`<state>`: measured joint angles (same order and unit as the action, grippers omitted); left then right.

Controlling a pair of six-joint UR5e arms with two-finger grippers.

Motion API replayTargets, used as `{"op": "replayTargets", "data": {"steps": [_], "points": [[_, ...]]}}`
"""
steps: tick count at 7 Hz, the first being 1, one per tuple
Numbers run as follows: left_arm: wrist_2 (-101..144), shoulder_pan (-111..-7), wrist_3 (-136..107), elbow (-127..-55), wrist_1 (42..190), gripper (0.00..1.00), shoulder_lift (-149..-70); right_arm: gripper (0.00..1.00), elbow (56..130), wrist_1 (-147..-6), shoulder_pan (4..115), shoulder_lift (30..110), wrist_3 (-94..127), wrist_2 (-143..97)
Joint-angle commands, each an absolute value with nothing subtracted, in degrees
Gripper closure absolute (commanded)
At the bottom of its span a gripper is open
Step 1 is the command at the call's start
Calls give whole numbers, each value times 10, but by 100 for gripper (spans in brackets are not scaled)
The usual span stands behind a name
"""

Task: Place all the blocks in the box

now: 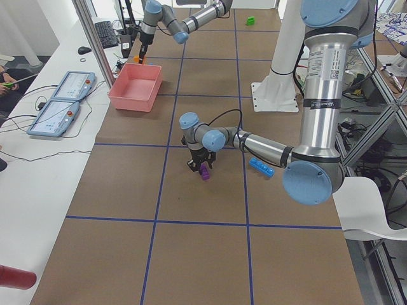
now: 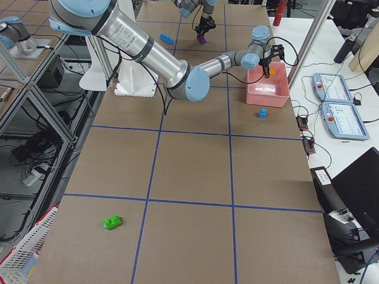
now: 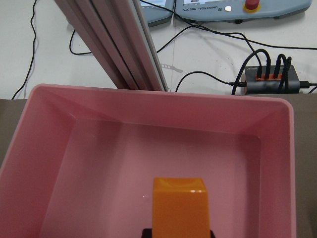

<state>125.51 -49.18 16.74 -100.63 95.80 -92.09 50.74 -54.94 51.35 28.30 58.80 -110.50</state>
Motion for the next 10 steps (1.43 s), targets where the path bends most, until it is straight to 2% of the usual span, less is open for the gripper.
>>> {"op": "replayTargets", "data": {"steps": [1,5,6,8,10], "points": [[1260,-494,166,-1026,957,100,-915,2,492,-542,511,273,589,-1100],[1300,-508,147,-1076,951,100,-911,1,496,-545,513,274,576,-1104],[1347,-542,66,-1087,957,100,-926,1,517,-562,518,279,566,-1115],[1393,-587,-79,-1112,958,100,-983,1,628,-701,539,300,522,-1160],[1388,-587,-265,-1107,1058,100,-1021,1,764,-793,559,376,478,-1172]]}}
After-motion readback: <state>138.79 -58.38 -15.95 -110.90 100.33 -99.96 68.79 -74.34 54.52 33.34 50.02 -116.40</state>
